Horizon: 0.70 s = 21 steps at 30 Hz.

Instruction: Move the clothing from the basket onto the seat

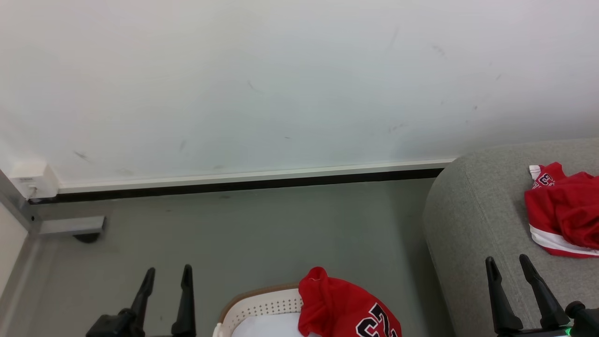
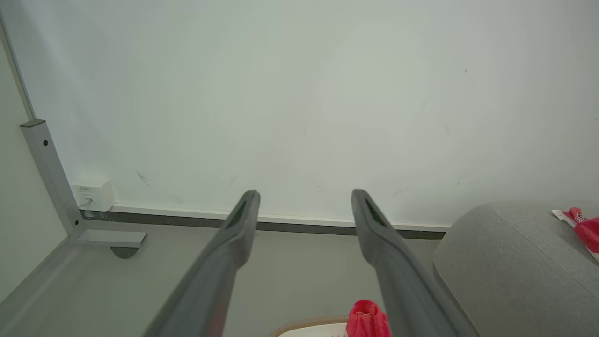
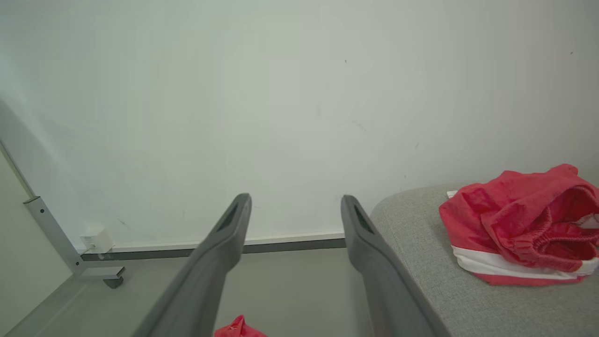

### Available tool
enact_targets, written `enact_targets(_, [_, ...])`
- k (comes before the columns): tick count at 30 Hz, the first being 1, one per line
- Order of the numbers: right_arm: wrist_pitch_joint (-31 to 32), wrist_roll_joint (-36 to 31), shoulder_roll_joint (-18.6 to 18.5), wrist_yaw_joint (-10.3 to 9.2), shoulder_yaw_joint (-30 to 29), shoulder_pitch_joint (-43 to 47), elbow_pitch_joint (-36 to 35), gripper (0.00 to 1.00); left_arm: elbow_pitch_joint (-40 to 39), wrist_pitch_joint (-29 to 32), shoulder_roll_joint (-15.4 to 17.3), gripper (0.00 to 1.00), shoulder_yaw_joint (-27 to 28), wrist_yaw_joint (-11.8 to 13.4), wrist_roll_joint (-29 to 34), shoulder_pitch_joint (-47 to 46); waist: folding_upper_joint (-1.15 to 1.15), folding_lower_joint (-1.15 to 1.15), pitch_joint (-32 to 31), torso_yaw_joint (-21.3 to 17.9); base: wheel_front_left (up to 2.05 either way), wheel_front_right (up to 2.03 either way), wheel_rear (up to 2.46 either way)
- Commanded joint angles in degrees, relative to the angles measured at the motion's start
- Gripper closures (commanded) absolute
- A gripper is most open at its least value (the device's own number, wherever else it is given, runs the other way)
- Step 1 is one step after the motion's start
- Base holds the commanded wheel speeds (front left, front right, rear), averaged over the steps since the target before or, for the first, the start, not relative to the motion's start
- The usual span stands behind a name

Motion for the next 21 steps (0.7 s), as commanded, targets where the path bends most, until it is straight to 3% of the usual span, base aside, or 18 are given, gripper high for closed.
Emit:
enact_targets(1, [-0.2, -0.2, -0.2, -0.12, 0.0, -0.7, 0.3, 0.00, 0.1, 0.0, 0.1, 0.00, 0.3, -0.1, 1.1, -0.5, 0.00, 0.00, 0.1, -0.2, 0.00, 0.00, 0.00])
enact_targets(14, [-0.4, -0.5, -1.2, -0.12, -2.2, -1.3, -0.6, 0.00, 0.4, -0.1, 0.0, 0.00, -1.2, -0.8, 1.0, -1.7, 0.00, 0.00, 2.0, -2.8, 0.00, 0.00, 0.00])
enact_targets(21, [-0.6, -0.7, -1.6, -0.12, -4.3, -3.7, -2.6, 0.00, 3.2, 0.0, 0.0, 0.00, -4.8, -1.6, 1.5, -6.0, 0.00, 0.00, 7.7, -6.0, 0.00, 0.00, 0.00])
